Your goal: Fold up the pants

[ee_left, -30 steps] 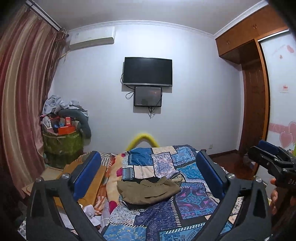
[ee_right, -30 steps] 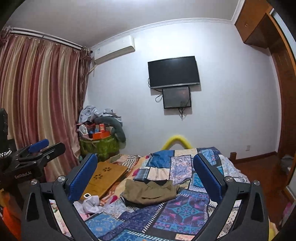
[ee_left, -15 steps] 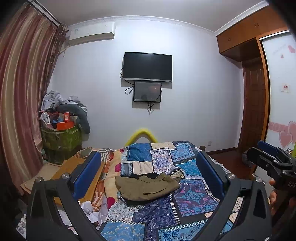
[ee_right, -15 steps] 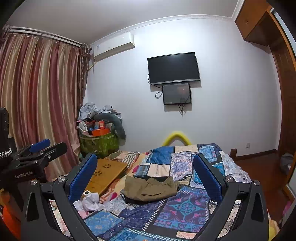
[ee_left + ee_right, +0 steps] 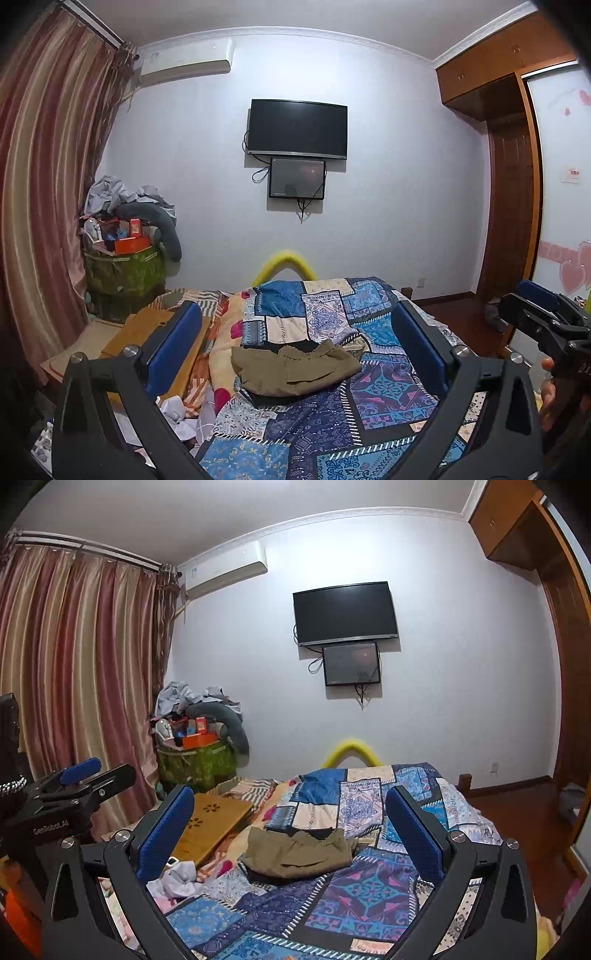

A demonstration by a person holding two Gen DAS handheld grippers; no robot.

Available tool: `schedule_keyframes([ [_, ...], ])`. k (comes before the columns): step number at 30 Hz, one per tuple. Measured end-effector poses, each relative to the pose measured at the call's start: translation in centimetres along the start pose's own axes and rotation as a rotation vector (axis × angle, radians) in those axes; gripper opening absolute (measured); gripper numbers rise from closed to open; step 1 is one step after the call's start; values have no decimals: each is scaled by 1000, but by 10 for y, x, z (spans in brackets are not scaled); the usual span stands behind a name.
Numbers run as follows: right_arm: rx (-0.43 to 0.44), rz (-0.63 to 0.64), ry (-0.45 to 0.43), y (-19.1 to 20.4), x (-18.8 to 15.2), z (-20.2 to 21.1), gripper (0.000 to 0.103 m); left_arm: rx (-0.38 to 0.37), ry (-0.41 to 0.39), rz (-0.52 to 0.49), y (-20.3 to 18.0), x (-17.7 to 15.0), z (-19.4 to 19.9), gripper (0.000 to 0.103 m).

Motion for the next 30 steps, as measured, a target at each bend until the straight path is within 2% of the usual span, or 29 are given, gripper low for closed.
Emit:
schedule_keyframes([
  [30,-11,-9,15,-4,-3,-1,103,-42,21,-19,-4,-7,-6,103],
])
Point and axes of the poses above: each gripper's, at about its wrist camera, not at the fingertips, and z roughly against the way its jaws point, y to its left, x to its top, the point moved 1 cm from there along -z, roughly the way its jaws point, and after that the axes turned 1 degree about x, right-handed, at the moved point
